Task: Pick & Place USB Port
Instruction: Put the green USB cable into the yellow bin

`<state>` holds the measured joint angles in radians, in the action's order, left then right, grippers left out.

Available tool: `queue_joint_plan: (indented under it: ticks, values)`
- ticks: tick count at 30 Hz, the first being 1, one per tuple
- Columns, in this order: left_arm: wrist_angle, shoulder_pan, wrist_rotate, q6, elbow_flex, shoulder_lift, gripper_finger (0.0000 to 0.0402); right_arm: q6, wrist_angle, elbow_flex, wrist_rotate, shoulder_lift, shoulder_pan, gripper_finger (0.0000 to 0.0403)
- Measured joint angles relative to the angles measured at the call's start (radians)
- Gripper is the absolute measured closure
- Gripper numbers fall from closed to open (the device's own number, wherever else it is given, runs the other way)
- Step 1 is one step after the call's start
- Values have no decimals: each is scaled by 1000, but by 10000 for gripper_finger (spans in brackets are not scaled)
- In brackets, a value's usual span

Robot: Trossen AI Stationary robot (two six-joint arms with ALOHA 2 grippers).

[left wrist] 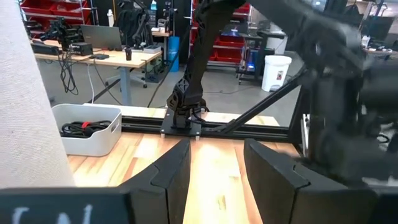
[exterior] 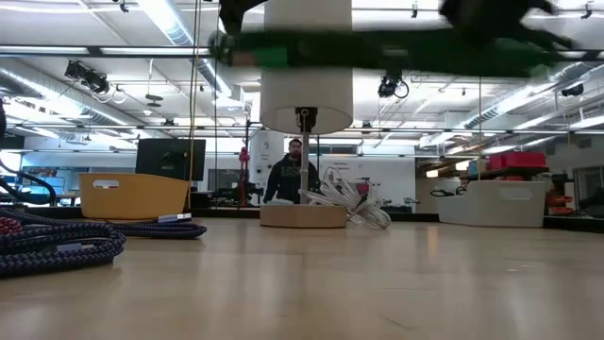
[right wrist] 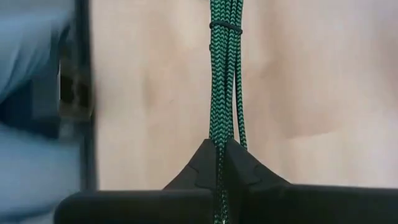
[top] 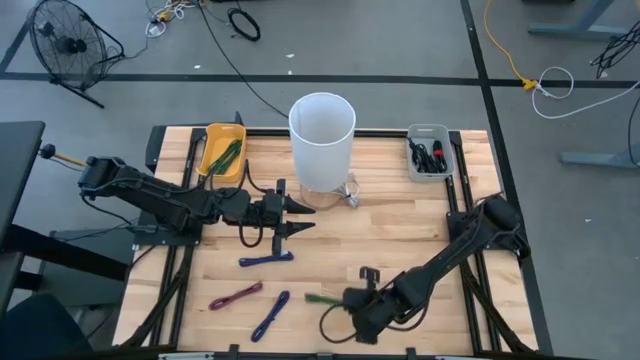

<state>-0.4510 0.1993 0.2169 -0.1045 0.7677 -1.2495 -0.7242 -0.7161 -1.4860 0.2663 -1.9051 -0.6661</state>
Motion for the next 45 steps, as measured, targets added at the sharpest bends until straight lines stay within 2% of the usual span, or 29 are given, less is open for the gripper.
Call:
queue_joint_plan:
  ticks: [4, 12, 16, 19, 26, 32, 39, 45]
  values:
    - [-7, 0, 0, -23, 0, 0, 246, -23, -132, -43, 208, 61, 14, 399]
    - [-10, 1, 0, -24, 0, 0, 246, -213, -362, -43, 483, 228, 23, 399]
    - [-13, 1, 0, -24, 0, 0, 246, -218, -359, -43, 643, 301, 16, 399]
    - [-15, 1, 0, -24, 0, 0, 246, -142, -266, -44, 727, 315, 14, 399]
    - [-54, 1, 0, -79, 0, 0, 246, 57, -29, -15, 738, 293, 39, 402]
    - [-92, 1, -11, -96, 0, 0, 246, 201, 222, 83, 738, 291, 91, 402]
    - [-135, 1, -45, -96, 0, 0, 246, 411, 611, 200, 597, 291, 173, 402]
    - [-141, 1, -45, -94, 0, 0, 246, 468, 734, 241, 522, 291, 224, 402]
